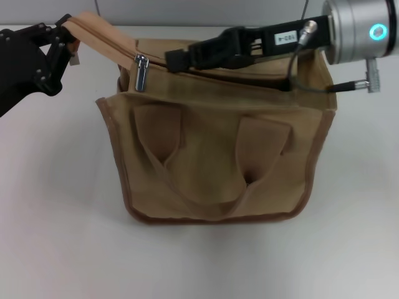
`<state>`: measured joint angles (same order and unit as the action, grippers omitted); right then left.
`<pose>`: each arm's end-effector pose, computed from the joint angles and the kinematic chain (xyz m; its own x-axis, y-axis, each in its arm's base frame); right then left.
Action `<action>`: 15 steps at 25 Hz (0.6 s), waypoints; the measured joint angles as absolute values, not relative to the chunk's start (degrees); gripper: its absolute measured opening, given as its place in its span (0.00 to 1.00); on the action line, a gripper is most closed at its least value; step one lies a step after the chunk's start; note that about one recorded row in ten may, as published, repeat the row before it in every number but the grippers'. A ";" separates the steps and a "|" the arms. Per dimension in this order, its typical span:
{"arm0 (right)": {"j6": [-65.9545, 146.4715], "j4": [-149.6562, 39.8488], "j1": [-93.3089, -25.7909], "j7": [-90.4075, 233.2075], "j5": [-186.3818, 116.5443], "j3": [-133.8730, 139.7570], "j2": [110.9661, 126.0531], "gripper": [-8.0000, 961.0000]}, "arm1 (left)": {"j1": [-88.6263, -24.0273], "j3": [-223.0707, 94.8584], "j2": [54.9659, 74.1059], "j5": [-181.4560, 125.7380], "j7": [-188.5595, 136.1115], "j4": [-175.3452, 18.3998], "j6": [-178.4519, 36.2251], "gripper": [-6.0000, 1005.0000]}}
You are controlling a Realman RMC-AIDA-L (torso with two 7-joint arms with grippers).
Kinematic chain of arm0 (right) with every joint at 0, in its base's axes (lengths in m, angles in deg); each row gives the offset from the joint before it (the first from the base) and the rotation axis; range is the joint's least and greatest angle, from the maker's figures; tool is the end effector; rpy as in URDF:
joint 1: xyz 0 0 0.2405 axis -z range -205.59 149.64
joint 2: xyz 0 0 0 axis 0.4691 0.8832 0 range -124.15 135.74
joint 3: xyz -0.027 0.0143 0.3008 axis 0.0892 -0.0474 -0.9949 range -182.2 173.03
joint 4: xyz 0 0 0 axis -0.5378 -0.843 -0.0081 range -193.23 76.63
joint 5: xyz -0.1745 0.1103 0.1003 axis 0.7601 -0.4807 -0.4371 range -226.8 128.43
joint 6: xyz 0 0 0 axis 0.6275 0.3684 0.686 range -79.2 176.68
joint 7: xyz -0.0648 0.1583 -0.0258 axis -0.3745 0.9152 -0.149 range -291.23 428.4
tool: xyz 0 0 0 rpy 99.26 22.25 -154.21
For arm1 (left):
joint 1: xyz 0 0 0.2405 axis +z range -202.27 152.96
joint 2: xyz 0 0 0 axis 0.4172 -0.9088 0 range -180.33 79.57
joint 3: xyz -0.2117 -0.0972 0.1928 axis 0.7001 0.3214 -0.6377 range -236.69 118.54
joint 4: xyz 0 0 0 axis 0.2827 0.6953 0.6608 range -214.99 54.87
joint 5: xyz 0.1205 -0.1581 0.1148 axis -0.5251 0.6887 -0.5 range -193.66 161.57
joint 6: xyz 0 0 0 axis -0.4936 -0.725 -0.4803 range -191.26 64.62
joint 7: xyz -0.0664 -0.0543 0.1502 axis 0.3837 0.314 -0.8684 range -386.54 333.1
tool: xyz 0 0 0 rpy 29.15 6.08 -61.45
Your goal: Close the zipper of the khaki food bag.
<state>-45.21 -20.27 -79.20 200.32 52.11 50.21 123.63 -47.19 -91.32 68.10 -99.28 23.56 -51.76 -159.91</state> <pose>0.1071 0.4292 -0.0578 0.5469 -0.7718 -0.3244 -0.6357 -0.6350 0.4390 -0.3119 0.3534 0.0199 0.5920 -0.1851 0.7844 0.4473 -0.7342 -0.5108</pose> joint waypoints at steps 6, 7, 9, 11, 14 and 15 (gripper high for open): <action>-41.98 -23.05 -82.38 201.04 52.51 52.20 123.97 0.27 | -47.98 -91.33 68.10 -99.34 23.67 -51.77 -160.02 0.02; -41.37 -23.19 -82.62 201.37 52.53 52.78 123.97 0.29 | -48.15 -91.33 68.10 -99.36 23.72 -51.76 -160.03 0.02; -40.70 -23.27 -82.82 202.09 52.54 53.44 123.98 0.33 | -48.32 -91.33 68.09 -99.36 23.73 -51.74 -160.05 0.02; -40.53 -23.28 -82.91 202.74 52.58 53.59 124.00 0.35 | -48.66 -91.33 68.09 -99.38 23.73 -51.73 -160.06 0.02; -40.54 -23.16 -82.93 203.96 53.22 53.65 124.01 0.37 | -48.89 -91.33 68.10 -99.40 23.73 -51.76 -160.08 0.02; -40.54 -23.16 -82.93 203.96 53.22 53.65 124.01 0.37 | -48.89 -91.33 68.10 -99.40 23.73 -51.76 -160.08 0.02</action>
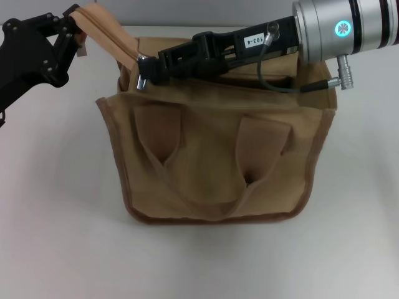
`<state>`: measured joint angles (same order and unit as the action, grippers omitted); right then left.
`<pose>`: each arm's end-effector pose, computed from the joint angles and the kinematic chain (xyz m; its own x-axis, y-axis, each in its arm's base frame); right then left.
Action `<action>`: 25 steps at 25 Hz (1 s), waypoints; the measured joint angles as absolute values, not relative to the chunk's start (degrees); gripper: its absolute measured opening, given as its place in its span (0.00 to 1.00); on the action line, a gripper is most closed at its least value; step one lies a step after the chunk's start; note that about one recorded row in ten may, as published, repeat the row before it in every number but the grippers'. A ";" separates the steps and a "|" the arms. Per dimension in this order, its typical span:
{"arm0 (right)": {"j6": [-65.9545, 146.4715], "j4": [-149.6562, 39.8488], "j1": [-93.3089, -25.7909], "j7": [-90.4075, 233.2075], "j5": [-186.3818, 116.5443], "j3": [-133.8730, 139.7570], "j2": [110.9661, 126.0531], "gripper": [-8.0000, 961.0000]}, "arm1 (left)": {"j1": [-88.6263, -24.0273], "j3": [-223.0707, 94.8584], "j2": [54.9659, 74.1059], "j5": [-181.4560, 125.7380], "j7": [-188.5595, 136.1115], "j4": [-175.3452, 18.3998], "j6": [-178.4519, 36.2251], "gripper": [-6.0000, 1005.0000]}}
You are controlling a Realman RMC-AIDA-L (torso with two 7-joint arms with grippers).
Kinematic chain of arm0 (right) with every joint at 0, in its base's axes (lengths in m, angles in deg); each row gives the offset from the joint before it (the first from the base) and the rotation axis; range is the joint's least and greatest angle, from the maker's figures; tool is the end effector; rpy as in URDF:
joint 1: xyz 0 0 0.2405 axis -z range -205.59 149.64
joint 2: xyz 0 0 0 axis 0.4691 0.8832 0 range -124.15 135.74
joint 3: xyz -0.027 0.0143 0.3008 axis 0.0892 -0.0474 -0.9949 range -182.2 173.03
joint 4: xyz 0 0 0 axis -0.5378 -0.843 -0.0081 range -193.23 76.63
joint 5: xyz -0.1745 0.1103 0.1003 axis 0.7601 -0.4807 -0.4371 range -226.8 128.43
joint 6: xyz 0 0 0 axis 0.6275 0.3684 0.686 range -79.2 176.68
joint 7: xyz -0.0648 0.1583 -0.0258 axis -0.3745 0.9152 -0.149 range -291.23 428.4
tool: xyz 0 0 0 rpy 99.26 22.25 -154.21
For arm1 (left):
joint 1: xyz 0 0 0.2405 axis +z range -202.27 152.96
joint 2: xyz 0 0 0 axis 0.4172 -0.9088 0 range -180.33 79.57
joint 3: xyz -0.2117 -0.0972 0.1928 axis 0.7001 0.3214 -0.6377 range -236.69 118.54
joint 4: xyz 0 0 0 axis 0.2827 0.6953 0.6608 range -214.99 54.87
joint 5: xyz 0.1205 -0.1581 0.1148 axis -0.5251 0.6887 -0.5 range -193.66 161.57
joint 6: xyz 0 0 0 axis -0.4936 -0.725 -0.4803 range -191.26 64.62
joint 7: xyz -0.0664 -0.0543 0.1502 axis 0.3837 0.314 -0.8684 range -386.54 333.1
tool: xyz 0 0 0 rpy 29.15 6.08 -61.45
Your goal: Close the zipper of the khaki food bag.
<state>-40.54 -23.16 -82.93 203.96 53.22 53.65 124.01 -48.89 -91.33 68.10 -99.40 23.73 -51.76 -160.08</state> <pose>0.0909 0.4370 -0.0808 0.5378 -0.8030 -0.2566 -0.6893 -0.5941 0.4146 -0.3010 0.3620 0.0196 0.5847 -0.2003 0.7862 0.4246 -0.7502 -0.5069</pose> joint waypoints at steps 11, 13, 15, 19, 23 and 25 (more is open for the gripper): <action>-37.87 -23.49 -83.80 205.00 54.00 54.18 124.61 0.42 | -49.84 -91.38 68.27 -99.42 23.76 -51.77 -161.64 0.02; -37.57 -23.69 -84.26 205.05 54.01 54.19 124.71 0.42 | -49.96 -91.40 68.27 -99.42 23.78 -51.77 -161.83 0.02; -37.14 -24.17 -84.80 205.08 54.01 54.25 124.76 0.42 | -50.22 -91.48 68.27 -99.41 23.88 -51.77 -162.00 0.02; -35.56 -25.51 -85.34 205.79 54.00 54.38 124.85 0.42 | -50.65 -91.67 68.32 -99.41 23.93 -51.77 -162.30 0.02; -35.00 -25.62 -85.28 207.68 54.00 54.41 124.88 0.42 | -50.97 -91.28 68.36 -99.31 23.95 -51.77 -162.19 0.02; -35.22 -25.20 -84.93 208.61 54.00 54.45 124.80 0.42 | -51.00 -91.27 68.36 -99.08 23.95 -51.77 -162.08 0.02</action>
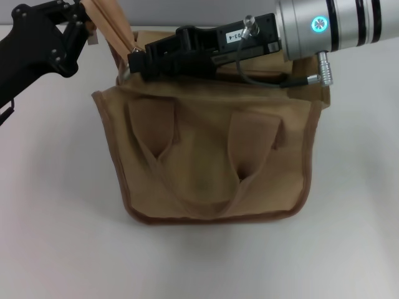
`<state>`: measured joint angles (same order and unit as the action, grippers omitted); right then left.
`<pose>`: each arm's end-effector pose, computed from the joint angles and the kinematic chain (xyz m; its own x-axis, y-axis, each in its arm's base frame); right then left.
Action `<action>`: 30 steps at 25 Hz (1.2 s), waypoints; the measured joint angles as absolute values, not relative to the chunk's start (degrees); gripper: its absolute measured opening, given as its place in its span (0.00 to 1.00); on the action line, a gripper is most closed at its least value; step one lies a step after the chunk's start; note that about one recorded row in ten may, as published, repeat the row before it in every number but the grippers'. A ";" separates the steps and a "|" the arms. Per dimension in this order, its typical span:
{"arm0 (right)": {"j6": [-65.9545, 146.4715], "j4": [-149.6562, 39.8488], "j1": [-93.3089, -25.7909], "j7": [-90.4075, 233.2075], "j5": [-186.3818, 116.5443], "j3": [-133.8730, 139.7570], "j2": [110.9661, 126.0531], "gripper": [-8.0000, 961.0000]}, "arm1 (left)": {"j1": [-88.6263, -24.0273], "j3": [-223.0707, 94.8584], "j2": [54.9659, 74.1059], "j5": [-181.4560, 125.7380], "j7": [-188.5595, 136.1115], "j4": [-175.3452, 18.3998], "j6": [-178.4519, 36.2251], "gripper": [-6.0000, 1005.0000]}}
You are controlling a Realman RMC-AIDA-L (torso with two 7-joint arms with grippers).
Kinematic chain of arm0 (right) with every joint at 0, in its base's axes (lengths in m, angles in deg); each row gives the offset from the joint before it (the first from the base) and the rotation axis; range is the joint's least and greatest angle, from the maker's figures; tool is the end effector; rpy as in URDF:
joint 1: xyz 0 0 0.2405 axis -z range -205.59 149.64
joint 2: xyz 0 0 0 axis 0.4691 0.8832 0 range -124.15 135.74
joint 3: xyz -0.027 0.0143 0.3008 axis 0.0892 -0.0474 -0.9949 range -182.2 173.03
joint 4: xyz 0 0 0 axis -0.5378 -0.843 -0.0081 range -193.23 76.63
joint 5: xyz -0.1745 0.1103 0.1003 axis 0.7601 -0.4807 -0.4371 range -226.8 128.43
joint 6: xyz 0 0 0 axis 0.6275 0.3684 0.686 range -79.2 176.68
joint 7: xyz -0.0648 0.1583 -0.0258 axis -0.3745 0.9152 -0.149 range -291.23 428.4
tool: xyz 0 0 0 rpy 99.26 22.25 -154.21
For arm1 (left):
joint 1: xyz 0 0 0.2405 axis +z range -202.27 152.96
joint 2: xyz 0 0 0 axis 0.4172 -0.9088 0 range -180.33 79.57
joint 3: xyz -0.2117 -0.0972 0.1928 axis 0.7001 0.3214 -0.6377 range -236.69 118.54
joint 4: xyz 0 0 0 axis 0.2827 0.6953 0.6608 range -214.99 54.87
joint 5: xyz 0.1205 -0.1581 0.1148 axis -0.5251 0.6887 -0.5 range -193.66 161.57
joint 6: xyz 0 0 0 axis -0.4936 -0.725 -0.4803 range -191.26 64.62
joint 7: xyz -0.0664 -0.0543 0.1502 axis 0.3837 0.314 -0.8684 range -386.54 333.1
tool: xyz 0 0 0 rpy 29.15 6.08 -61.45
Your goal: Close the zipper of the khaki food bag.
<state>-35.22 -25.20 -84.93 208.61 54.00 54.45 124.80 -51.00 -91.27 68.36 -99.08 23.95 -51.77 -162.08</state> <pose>0.0835 0.4474 -0.0965 0.4649 -0.8522 -0.2400 -0.7572 -0.5232 0.3910 -0.2825 0.3682 0.0194 0.5530 -0.2336 0.7998 0.3841 -0.7803 -0.4935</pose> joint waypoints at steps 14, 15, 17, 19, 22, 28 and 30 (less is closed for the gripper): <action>-36.12 -21.59 -82.92 211.65 53.92 54.66 124.77 0.41 | -51.03 -91.70 68.36 -97.92 24.49 -51.49 -161.89 0.02; -36.12 -21.59 -82.92 211.65 53.92 54.66 124.77 0.41 | -51.03 -91.70 68.36 -97.92 24.49 -51.49 -161.89 0.02; -35.68 -21.71 -83.17 211.64 53.92 55.00 124.86 0.41 | -51.03 -91.77 68.36 -97.90 24.50 -51.55 -162.00 0.02; -35.09 -21.76 -83.38 211.64 53.92 55.39 124.94 0.41 | -51.03 -91.85 68.36 -97.88 24.44 -51.68 -162.04 0.02; -34.27 -21.88 -83.66 211.75 53.77 56.29 124.98 0.40 | -51.08 -91.92 68.37 -97.87 24.26 -51.76 -162.19 0.02; -33.32 -22.00 -83.77 211.92 53.68 56.68 125.05 0.33 | -51.23 -91.96 68.42 -97.87 24.14 -51.76 -162.45 0.02; -33.11 -22.01 -83.78 211.92 53.71 56.68 125.07 0.26 | -51.28 -91.95 68.47 -97.86 24.13 -51.76 -162.75 0.02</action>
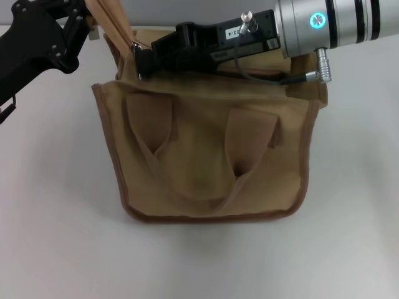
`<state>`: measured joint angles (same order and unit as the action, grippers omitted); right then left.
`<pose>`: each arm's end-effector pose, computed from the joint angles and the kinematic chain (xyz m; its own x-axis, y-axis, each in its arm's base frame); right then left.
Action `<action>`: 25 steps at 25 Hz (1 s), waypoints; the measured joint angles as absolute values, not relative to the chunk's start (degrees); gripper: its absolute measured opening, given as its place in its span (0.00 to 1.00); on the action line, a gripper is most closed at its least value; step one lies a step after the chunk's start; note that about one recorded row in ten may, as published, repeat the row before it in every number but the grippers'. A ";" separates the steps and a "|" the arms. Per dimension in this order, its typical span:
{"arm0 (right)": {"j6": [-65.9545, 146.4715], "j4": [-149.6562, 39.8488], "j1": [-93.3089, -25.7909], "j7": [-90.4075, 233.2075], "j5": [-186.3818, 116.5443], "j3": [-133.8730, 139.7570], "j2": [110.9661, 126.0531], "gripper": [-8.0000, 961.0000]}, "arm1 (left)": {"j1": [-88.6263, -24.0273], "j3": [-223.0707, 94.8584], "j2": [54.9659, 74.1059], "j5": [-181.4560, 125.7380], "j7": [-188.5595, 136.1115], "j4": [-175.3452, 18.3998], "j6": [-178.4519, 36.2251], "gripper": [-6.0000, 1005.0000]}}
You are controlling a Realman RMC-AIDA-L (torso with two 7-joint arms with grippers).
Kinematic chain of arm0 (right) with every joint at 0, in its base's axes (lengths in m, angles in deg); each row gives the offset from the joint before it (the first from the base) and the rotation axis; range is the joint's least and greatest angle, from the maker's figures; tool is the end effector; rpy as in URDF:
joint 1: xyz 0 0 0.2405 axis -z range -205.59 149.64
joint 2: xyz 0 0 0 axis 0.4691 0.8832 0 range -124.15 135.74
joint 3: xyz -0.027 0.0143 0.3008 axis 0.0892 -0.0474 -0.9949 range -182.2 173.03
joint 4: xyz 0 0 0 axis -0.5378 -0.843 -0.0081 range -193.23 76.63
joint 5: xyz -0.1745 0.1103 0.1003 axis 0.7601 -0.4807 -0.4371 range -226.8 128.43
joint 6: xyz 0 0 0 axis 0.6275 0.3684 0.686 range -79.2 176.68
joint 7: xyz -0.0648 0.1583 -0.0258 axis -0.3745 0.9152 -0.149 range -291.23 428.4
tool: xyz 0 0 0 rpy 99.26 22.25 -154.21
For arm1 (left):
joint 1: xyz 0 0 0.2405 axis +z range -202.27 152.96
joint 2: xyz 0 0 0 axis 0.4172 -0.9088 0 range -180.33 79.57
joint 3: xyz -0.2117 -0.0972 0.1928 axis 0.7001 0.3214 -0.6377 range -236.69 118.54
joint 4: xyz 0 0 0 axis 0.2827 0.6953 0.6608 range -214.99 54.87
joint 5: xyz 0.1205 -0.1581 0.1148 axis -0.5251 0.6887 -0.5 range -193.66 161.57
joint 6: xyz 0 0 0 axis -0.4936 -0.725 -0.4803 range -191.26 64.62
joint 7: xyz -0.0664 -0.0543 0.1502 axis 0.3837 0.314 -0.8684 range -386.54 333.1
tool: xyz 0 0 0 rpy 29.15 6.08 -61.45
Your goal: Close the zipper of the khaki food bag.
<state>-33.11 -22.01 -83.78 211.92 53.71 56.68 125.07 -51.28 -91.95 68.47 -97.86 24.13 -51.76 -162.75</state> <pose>0.0822 0.4503 -0.0960 0.4461 -0.8599 -0.2482 -0.7792 -0.5095 0.3650 -0.2773 0.3686 0.0202 0.5352 -0.2451 0.8084 0.3773 -0.7868 -0.4884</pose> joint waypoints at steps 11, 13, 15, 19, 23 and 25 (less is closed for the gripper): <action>-32.26 -21.94 -83.60 211.11 53.92 57.29 125.07 0.02 | -51.45 -92.19 68.54 -97.87 24.13 -51.84 -162.99 0.02; -32.27 -21.82 -83.49 211.08 53.91 57.29 125.07 0.02 | -51.42 -92.20 68.54 -97.87 24.13 -51.85 -162.99 0.02; -32.46 -21.57 -83.30 210.95 53.80 57.20 125.07 0.01 | -51.36 -92.20 68.54 -97.86 24.11 -51.85 -162.99 0.02; -32.99 -21.41 -83.13 210.61 53.65 56.72 125.05 0.01 | -51.31 -92.16 68.53 -97.87 24.04 -51.85 -162.87 0.02; -34.00 -21.21 -82.74 210.45 53.61 56.68 124.94 0.01 | -51.29 -91.81 68.45 -97.88 24.02 -51.86 -162.59 0.02; -34.84 -20.46 -82.26 210.40 53.59 56.63 124.89 0.01 | -51.28 -91.64 68.41 -97.88 24.05 -51.86 -162.49 0.02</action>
<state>-34.84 -20.46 -82.26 210.40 53.59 56.63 124.89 -51.28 -91.64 68.41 -97.88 24.05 -51.86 -162.49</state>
